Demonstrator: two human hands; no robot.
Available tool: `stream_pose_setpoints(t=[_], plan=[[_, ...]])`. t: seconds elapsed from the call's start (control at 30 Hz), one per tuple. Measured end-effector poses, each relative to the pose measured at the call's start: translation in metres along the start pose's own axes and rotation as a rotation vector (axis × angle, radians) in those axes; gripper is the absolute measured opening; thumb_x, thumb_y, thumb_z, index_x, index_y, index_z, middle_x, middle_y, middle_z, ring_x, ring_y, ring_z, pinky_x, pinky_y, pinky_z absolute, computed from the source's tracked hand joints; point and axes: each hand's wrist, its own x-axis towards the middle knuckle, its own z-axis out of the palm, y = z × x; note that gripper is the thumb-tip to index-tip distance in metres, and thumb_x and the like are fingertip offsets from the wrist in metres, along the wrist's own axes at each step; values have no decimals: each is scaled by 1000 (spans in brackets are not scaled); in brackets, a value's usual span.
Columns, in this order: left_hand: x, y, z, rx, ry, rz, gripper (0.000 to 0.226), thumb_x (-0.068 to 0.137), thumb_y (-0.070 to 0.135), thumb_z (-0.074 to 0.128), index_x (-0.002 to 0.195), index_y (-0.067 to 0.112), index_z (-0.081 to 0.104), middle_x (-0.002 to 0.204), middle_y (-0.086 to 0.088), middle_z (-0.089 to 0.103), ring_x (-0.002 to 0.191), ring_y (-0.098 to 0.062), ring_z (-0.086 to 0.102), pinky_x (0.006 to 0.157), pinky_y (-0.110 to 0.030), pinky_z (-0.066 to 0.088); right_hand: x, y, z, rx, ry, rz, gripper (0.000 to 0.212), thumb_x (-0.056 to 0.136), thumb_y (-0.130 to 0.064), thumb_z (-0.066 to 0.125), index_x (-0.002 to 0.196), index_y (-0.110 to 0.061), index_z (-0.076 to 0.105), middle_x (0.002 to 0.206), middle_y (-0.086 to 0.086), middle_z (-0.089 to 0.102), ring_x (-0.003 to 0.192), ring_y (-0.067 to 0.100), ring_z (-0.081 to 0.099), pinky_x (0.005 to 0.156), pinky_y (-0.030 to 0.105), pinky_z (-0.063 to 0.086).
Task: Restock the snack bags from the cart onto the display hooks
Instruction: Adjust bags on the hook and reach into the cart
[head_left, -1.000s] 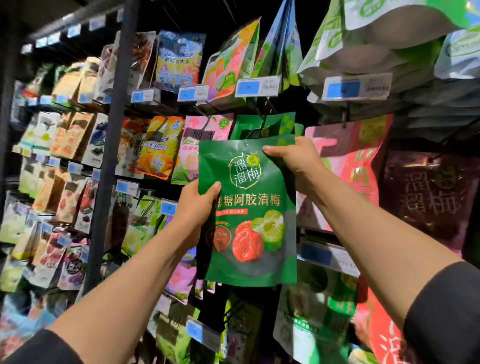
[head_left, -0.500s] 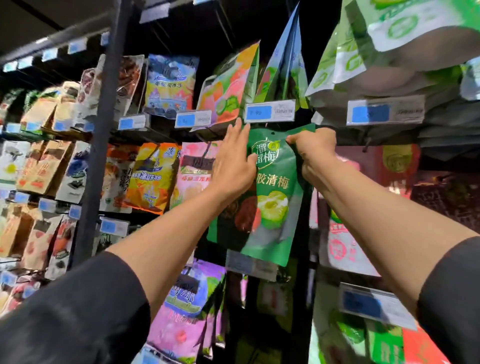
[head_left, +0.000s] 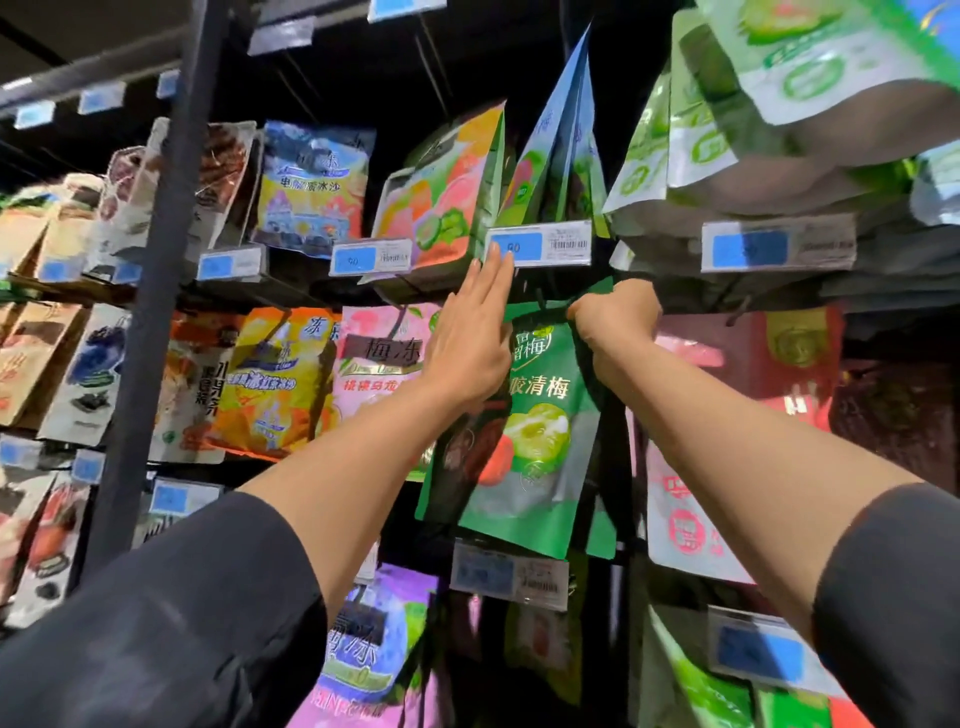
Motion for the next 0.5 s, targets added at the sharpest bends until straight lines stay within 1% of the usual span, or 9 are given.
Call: stream_pose_setpoints(t=[0.07,0.13,0.17,0.2,0.27,0.3,0.33,0.4,0.5], plan=[[-2,-4,1,14,10,41,75,93,5,53,154,12,8,162,-2,0,149,-22,9,115,-46,26,-1,9,4,-142,14,-58,6,79,-10,63,83,-6,61,95,13,65,88,31,60,68,30,40],[-7,-4,1,24,-8,57,83,93,17,59,154,14,3,162,1,-5,147,-23,19,112,-44,33,-6,18,5,-229,12,-113,17,80,-18,65,93,-6,63,102,14,68,89,35,61,67,31,40],[-9,-5,1,33,-19,59,88,92,23,62,154,16,0,162,3,-8,145,-23,24,110,-42,37,-12,21,5,-250,19,-138,29,79,-25,69,102,-8,61,106,15,67,93,36,62,69,32,40],[-11,-5,0,45,-28,66,94,90,31,65,154,17,-3,162,4,-10,143,-23,28,107,-42,40,-20,22,4,-254,21,-151,49,75,-33,75,112,-9,54,111,14,66,99,37,61,71,33,40],[-13,-8,-2,80,-59,86,109,82,45,70,154,18,-7,161,5,-15,139,-24,34,102,-42,44,-38,30,3,-280,-2,-193,101,58,-46,87,135,-13,31,124,12,58,108,35,59,75,35,42],[-13,-11,-3,95,-82,92,117,77,49,74,153,19,-9,160,7,-17,137,-25,37,98,-41,46,-47,35,3,-320,-18,-224,121,52,-49,89,144,-16,17,133,13,51,113,35,57,78,37,44],[-13,-13,-5,109,-105,98,124,71,51,77,153,20,-11,160,8,-20,134,-25,40,94,-39,48,-54,40,3,-366,-33,-247,132,51,-50,90,148,-20,6,140,13,43,117,36,54,81,40,46],[-12,-16,-6,136,-129,106,134,65,49,83,152,22,-15,158,11,-24,123,-27,48,86,-38,50,-56,48,3,-435,-62,-250,134,57,-45,89,151,-23,-4,144,15,33,120,38,51,83,42,46],[-13,-15,-7,132,-135,99,136,65,40,86,151,23,-18,157,13,-27,111,-26,54,78,-38,52,-46,52,8,-517,-71,-234,127,65,-38,87,152,-24,-4,142,17,28,111,38,57,81,40,47]])
